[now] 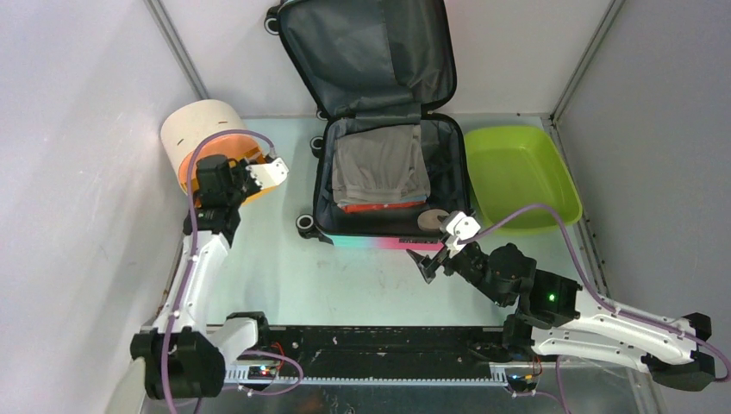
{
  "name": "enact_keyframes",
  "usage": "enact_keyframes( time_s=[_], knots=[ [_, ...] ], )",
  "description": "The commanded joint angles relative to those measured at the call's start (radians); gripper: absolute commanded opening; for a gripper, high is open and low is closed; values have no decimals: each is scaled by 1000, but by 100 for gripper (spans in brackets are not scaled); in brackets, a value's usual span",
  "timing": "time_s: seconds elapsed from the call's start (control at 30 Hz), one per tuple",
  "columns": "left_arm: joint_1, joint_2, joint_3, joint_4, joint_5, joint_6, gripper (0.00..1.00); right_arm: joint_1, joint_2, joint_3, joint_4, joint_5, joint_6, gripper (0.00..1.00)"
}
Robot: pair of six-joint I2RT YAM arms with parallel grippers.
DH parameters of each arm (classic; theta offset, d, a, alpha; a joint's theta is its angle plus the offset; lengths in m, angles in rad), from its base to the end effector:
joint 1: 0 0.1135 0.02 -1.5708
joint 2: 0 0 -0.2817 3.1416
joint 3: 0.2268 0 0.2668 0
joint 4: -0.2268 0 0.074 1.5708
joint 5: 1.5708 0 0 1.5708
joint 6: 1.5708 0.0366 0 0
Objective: Open, take out, and arrange the luggage
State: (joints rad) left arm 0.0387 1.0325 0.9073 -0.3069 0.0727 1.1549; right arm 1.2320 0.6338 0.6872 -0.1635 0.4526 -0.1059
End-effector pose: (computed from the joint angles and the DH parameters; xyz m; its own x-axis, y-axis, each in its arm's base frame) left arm 0.2413 0.0067 0.3361 -0.1441 0.9074 -0.3947 0.3938 0.4185 0.8184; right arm 0.0668 0.1415 0.3424 0.0381 -0.1780 -0.9833 -0.7036 0.6939 -0.1528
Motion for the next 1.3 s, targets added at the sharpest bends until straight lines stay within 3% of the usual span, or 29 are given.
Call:
enact_keyframes(
  time_s=[0.0, 0.1, 0.13, 0.2, 0.4, 0.6, 0.73, 0.8, 0.93, 1.0, 1.13, 1.27],
  knots=[
    [27, 60, -14, 123, -45, -1, 18, -13, -10, 0, 15, 5, -13, 100],
    [36, 74, 11, 120, -69, -33, 32, -19, -12, 0, 19, 0, -16, 100],
    [37, 74, 13, 120, -69, -33, 49, -19, -13, 0, 20, -1, -18, 100],
    [38, 66, 15, 120, -69, -40, 60, -23, -14, 0, 26, -1, -18, 100],
    [38, 11, 48, 94, -34, -157, 64, -31, -13, 0, 45, -6, -12, 100],
    [38, -57, 81, 57, 18, -473, 65, -31, -22, 8, 48, 1, 29, 100],
    [37, -84, 78, 29, 69, -697, 61, -30, -23, 29, 16, 7, 52, 100],
    [37, -94, 62, 4, 134, -754, 53, -30, -26, 34, 11, 18, 59, 99],
    [17, -108, -6, -34, 195, -731, 24, -32, -27, 36, 19, 30, 71, 99],
    [13, -93, -32, -68, 201, -696, 17, -32, -25, 36, 21, 30, 74, 100],
    [7, -26, -57, -102, 159, -640, 9, -32, -17, 35, 16, 34, 70, 100],
    [7, 18, -90, 28, 27, -646, 5, -41, -11, 35, 25, 23, 61, 100]
  ],
)
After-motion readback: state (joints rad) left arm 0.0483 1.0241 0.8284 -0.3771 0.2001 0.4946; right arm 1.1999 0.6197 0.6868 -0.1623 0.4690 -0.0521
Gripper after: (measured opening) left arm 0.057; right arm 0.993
